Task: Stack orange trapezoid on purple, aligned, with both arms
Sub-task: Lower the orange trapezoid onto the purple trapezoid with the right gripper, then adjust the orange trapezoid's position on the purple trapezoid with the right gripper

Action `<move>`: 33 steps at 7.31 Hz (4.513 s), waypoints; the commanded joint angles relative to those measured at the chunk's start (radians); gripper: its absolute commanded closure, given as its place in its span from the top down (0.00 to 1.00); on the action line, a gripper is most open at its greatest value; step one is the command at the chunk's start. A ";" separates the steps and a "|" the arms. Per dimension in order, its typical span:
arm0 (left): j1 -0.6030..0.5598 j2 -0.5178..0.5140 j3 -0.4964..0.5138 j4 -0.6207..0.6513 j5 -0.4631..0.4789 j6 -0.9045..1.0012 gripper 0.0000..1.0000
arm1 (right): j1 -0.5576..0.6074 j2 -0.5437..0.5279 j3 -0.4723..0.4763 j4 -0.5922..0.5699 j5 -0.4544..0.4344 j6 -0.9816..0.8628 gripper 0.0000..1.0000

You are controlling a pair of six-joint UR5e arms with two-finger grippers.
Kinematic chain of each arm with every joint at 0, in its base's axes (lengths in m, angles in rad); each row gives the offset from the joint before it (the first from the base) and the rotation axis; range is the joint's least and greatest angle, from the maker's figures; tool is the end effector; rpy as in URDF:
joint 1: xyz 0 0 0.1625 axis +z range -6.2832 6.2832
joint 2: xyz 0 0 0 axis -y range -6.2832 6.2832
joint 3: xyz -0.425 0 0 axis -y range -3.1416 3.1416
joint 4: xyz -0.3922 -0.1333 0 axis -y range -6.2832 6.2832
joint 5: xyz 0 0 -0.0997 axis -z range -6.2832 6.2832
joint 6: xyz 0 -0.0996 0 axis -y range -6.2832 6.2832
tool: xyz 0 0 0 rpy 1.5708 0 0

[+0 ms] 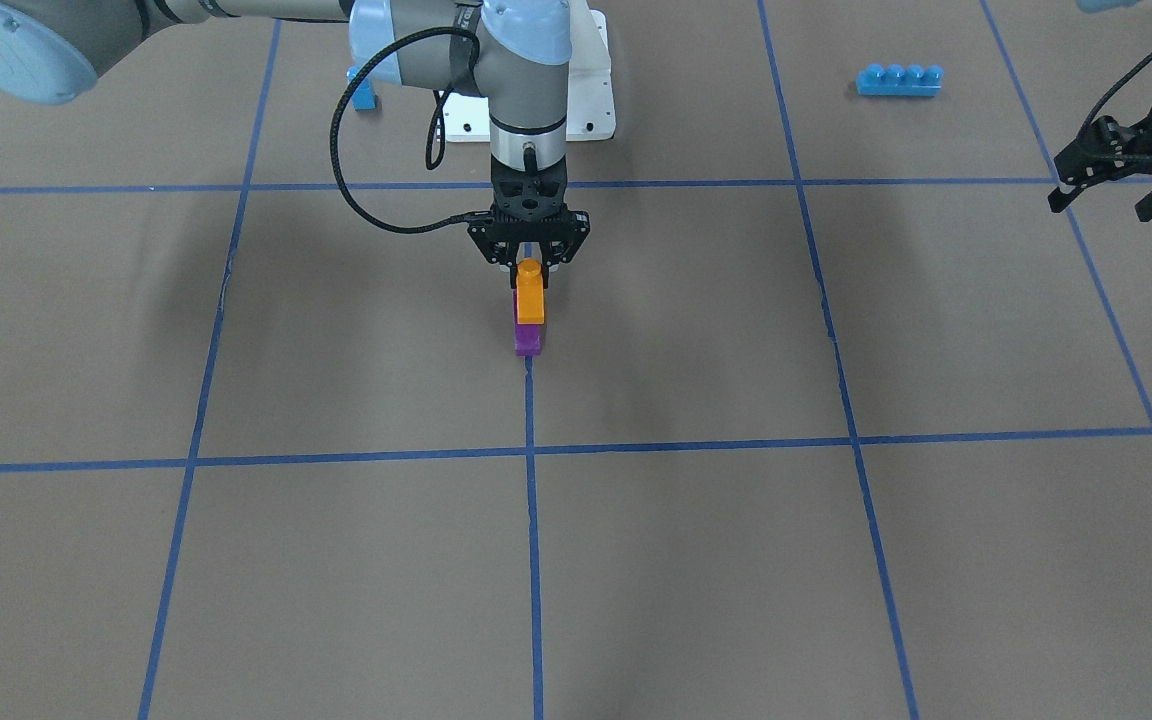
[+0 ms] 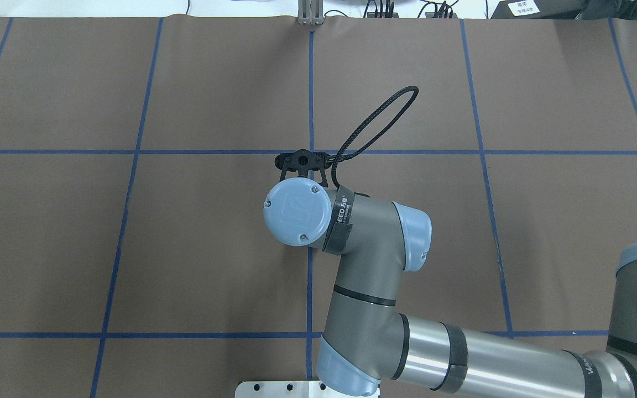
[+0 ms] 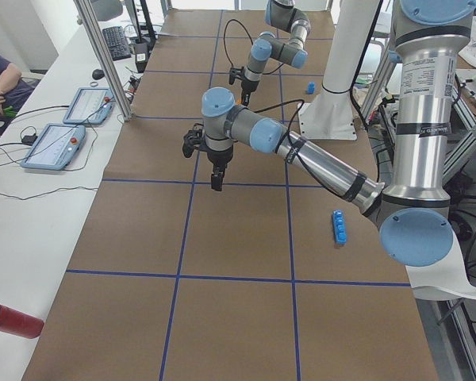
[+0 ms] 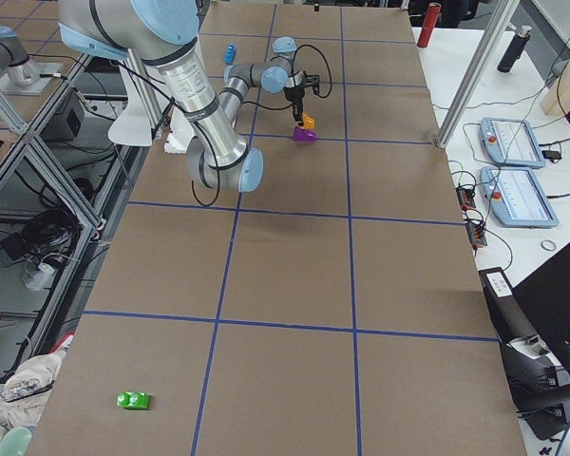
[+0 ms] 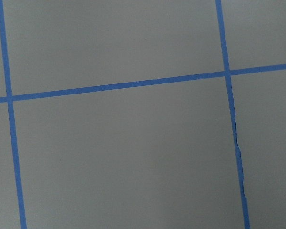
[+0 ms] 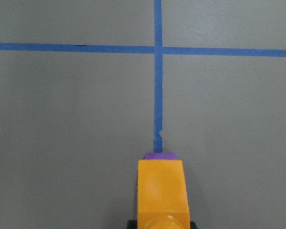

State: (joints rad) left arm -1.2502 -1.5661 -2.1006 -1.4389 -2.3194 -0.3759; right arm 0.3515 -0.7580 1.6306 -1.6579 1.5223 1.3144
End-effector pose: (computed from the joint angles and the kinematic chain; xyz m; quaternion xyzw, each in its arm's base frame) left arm 0.0820 -0.4548 0.4201 0.0485 0.3991 0.0462 0.9145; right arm -0.6111 -0.3712 0.1541 0.1359 -0.3584 0.0532 0.9221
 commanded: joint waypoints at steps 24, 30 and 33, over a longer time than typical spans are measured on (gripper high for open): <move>0.003 -0.002 0.020 -0.009 0.000 -0.001 1.00 | -0.058 -0.036 0.075 0.001 -0.198 0.088 0.00; 0.003 -0.002 0.020 -0.028 0.000 -0.011 1.00 | -0.081 -0.058 0.068 0.001 -0.235 0.074 0.00; 0.003 -0.002 0.020 -0.029 0.000 -0.009 1.00 | -0.089 -0.058 0.063 0.001 -0.234 0.074 0.00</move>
State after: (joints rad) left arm -1.2471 -1.5677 -2.0801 -1.4676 -2.3194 -0.3851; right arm 0.2658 -0.8160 1.6948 -1.6567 1.2881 1.3882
